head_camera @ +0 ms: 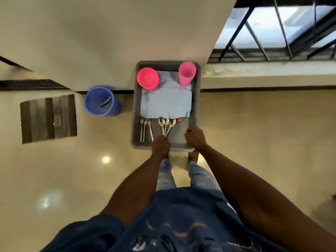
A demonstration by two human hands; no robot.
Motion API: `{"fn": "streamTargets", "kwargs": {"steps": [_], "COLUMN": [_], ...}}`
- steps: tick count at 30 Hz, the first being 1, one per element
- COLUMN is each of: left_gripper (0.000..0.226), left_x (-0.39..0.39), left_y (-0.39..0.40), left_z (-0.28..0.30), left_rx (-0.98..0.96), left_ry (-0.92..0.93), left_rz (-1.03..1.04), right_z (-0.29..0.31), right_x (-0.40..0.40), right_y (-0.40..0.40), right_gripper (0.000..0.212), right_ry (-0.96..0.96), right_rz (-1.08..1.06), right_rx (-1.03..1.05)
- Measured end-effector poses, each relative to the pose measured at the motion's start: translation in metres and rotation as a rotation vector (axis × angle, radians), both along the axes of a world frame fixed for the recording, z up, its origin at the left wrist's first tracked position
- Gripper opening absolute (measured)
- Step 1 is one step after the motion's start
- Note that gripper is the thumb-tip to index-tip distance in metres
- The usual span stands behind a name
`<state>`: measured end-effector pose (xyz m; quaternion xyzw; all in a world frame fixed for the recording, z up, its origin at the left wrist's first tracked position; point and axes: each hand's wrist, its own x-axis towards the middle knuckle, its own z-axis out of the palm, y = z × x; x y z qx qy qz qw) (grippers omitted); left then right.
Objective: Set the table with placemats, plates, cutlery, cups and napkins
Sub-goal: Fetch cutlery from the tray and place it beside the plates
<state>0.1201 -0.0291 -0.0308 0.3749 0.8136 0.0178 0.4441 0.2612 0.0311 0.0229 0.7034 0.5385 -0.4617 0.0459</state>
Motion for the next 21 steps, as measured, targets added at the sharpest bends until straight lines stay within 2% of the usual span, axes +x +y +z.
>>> {"fn": "streamTargets", "kwargs": {"steps": [8,13,16,18,21], "left_gripper": [0.030,0.048,0.058,0.054,0.032], "left_x": [-0.012,-0.014,-0.004,-0.002,-0.007], "left_y": [0.030,0.034,0.045,0.049,0.051], "left_z": [-0.063,-0.150,-0.140,-0.137,-0.147], "left_rx": [-0.077,-0.118,-0.087,-0.070,-0.046], "left_ry": [-0.056,-0.013,0.065,0.097,0.088], "left_rz": [0.113,0.201,0.218,0.180,0.089], "right_z": [-0.050,-0.090,-0.107,-0.113,-0.118], "right_x": [-0.011,-0.016,-0.016,-0.014,-0.010], "right_y": [0.001,0.005,0.003,0.000,-0.005], "right_gripper": [0.015,0.015,0.015,0.015,0.014], "right_ry": [0.012,0.037,0.048,0.041,0.042], "right_rz": [-0.175,-0.168,-0.143,-0.134,-0.137], "right_rx": [-0.023,0.011,0.031,0.027,0.019]}}
